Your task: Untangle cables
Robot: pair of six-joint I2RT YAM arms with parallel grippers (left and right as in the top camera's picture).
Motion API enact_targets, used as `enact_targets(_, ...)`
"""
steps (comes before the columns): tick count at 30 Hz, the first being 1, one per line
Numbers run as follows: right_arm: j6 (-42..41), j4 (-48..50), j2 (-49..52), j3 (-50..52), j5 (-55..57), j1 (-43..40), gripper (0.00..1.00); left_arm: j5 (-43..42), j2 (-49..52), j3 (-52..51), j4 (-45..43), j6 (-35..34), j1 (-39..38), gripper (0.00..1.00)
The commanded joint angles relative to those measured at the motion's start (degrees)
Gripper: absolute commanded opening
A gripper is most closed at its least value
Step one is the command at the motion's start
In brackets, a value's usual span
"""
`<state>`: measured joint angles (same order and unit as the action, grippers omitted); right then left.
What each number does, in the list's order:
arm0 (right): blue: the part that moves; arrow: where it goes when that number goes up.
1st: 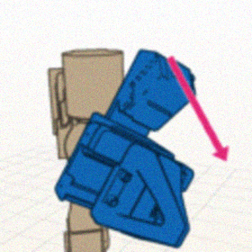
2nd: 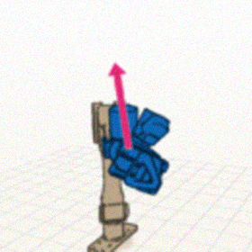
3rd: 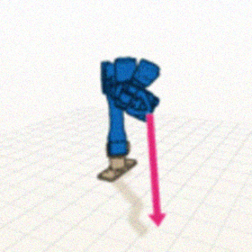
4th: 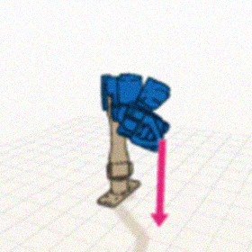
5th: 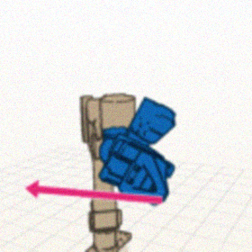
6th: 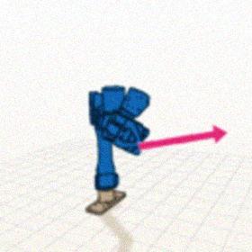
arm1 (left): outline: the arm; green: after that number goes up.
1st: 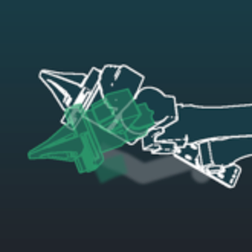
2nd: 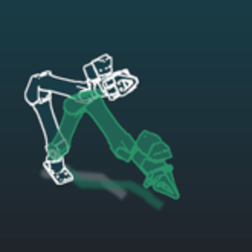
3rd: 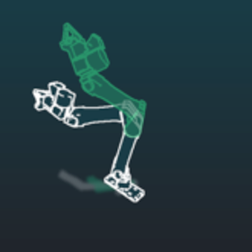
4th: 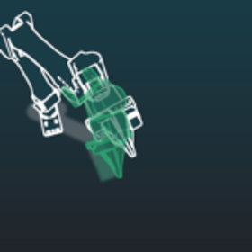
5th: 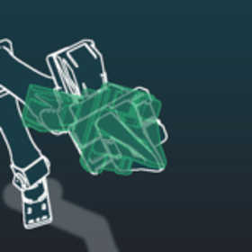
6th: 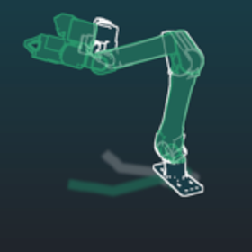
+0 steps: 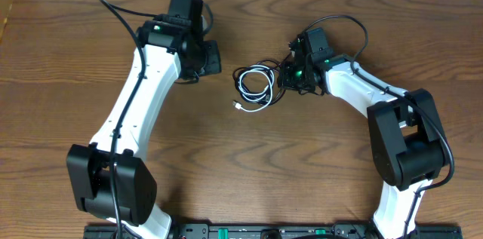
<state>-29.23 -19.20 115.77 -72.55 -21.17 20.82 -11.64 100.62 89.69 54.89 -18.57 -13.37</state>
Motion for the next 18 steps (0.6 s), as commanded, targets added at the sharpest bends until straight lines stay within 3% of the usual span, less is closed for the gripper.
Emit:
enact_targets(1,7.4,0.6,-0.7,0.1,-5.0,-0.3,0.01,-1.5,-1.0,0.0,-0.1,1.0,-0.9,0.46)
enact_targets(4,16.9,0.8,-7.1,0.1,-18.4,-3.1,0.01,-4.1,-1.0,0.0,-0.4,2.8,-1.1,0.46)
enact_targets(8,21.4,-0.1,-15.1,0.1,-33.2,-6.9,0.01,-12.2,-1.0,0.0,-2.1,7.9,-1.1,0.47)
enact_targets(18,17.9,-4.2,-20.2,0.1,-36.4,-9.0,0.01,-18.8,-0.9,0.0,-7.3,8.9,-1.1,0.50)
